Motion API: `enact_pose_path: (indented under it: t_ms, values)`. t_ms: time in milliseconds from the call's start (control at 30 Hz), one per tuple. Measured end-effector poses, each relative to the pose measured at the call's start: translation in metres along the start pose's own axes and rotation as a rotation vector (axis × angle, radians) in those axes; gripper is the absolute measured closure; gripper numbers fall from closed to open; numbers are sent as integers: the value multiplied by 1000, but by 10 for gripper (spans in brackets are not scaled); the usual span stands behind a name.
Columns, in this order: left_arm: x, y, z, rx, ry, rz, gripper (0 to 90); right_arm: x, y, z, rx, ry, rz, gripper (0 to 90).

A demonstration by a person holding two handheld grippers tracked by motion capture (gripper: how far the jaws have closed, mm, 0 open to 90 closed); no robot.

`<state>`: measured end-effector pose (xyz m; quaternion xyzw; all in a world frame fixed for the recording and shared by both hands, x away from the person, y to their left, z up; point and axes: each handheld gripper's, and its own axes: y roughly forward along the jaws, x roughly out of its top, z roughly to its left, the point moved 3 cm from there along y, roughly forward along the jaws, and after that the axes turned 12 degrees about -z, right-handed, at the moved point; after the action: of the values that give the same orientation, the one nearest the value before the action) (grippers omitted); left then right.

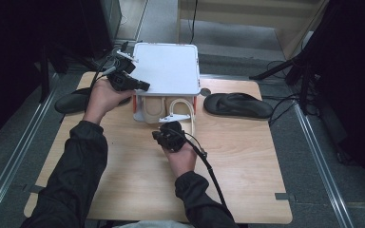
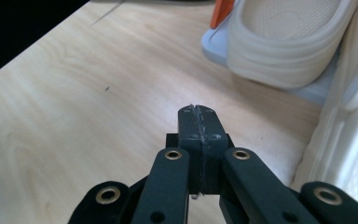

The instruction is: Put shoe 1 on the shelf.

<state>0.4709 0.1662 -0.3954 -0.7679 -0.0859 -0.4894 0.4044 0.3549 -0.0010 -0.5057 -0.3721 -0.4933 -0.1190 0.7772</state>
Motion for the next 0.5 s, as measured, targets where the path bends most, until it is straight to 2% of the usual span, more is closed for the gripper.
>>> enact_pose_path:
  t_ms: [200, 267, 400, 500]
  values:
    - [0, 0, 1, -7, -2, 0, 900, -10, -18, 1, 21, -18, 27, 900]
    - [0, 0, 1, -6, -6, -4, 900, -13, -26, -1, 33, -4, 20, 900]
    - [0, 0, 1, -7, -6, -4, 900, -23, -44, -9, 12, -14, 34, 900]
    - [0, 0, 1, -8, -5, -1, 900, -30, -55, -17, 0, -2, 35, 900]
